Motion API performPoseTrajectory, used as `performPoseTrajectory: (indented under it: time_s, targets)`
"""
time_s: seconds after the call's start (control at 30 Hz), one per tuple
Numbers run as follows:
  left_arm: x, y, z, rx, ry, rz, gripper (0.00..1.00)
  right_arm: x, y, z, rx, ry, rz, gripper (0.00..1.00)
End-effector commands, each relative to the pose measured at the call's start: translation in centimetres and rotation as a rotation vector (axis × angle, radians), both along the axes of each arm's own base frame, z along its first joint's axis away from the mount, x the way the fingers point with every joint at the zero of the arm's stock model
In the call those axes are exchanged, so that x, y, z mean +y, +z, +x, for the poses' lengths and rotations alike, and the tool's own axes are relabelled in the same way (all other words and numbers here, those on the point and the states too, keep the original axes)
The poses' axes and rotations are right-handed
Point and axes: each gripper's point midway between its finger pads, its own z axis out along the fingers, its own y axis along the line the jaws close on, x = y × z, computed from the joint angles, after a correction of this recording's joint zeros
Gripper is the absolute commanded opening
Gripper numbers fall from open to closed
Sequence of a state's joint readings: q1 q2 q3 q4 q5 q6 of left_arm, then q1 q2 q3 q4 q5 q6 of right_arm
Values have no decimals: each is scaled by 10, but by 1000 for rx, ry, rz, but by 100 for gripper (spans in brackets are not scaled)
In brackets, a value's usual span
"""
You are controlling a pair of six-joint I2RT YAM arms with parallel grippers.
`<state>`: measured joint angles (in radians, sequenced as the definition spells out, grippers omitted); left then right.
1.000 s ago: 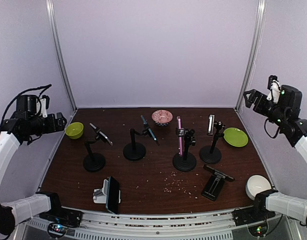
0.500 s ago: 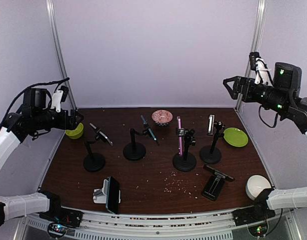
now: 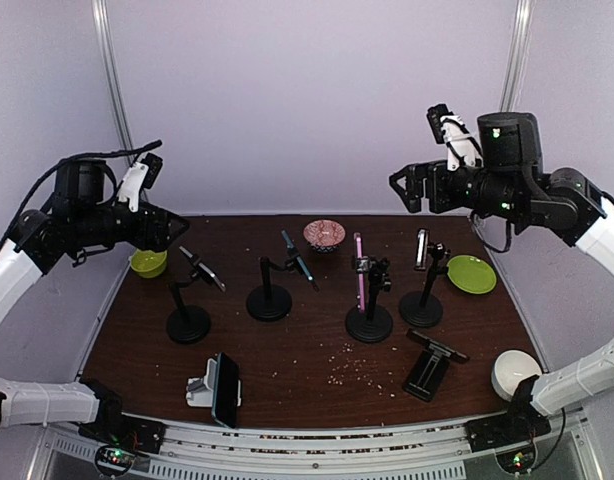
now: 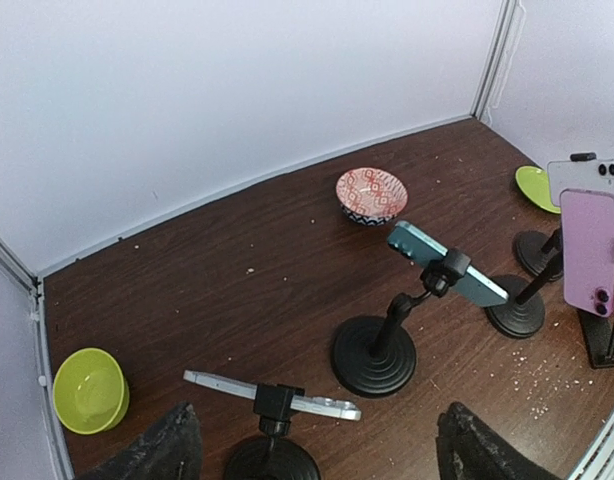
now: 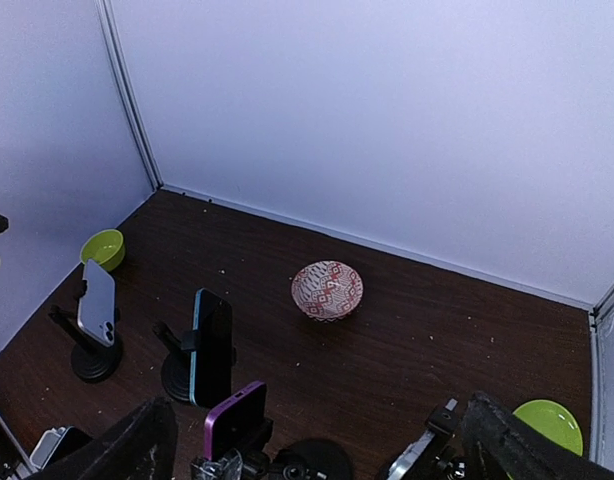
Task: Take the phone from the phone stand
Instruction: Pick up the phone stand with the phone from the center of the board.
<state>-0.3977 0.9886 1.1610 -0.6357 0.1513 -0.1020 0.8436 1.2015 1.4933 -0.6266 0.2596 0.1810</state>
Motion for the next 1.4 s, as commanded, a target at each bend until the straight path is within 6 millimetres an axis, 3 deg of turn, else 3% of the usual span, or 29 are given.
performPoseTrajectory:
  time_s: [0.0, 0.33, 0.73, 0.93, 1.17, 1.37]
  targets:
    - [-10, 44, 11, -112, -24, -26, 83, 20, 0, 0, 19, 26, -55, 100]
    - [-32, 57, 18, -133, -81, -53, 81, 58, -17, -2, 88, 87, -34, 100]
    - [-24, 28, 24, -116, -37, 34, 78, 96, -44, 0, 276, 99, -73, 96]
    - [-11, 21, 23, -122, 18, 65, 77, 84, -71, 6, 371, -58, -223, 87]
    - [-5, 23, 18, -137, 42, 67, 76, 80, -95, 4, 479, -137, -281, 78]
    - [-10, 24, 13, -142, 17, 51, 75, 86, -95, 6, 460, -116, -257, 78]
